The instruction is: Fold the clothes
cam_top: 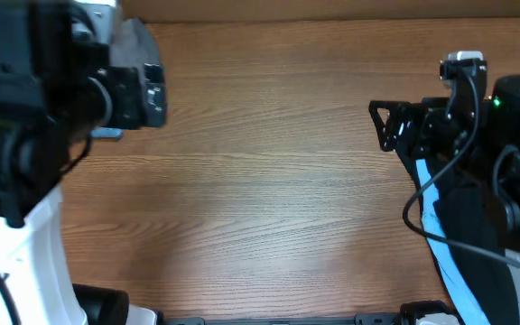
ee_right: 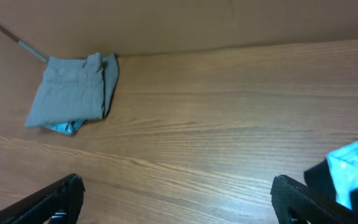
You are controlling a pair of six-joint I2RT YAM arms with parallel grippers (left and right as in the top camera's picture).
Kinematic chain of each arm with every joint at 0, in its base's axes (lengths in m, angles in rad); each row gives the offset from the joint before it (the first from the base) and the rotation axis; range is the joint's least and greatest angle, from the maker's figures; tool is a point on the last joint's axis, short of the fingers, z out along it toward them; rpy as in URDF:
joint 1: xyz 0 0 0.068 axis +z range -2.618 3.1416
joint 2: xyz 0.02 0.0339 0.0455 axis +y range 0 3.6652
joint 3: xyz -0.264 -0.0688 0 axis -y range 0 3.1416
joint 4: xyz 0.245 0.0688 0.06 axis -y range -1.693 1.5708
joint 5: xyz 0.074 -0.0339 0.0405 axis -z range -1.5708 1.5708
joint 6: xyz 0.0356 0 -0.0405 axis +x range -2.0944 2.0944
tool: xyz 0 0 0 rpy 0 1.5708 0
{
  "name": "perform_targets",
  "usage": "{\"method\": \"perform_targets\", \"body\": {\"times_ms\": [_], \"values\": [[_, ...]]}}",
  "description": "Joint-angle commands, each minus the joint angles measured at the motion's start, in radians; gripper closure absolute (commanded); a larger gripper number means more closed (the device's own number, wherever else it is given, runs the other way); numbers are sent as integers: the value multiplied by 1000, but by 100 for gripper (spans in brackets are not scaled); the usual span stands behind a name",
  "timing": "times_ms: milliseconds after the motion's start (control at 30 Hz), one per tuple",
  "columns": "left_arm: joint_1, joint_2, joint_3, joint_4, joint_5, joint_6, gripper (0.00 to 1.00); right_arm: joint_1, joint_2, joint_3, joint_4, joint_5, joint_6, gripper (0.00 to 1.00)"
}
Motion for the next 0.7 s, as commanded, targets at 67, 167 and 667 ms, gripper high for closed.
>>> {"method": "perform_targets", "body": {"times_ms": [67,167,667], "values": [[-116,58,-32,16,-84,-61,0,2,-3,17,-6,19,-13,0],[-134,75,-32,59,-86,-60,0,2,5,17,-6,19,-13,0],[-135,95,-32,58,-86,-60,0,2,13,17,-40,19,-12,0]]}}
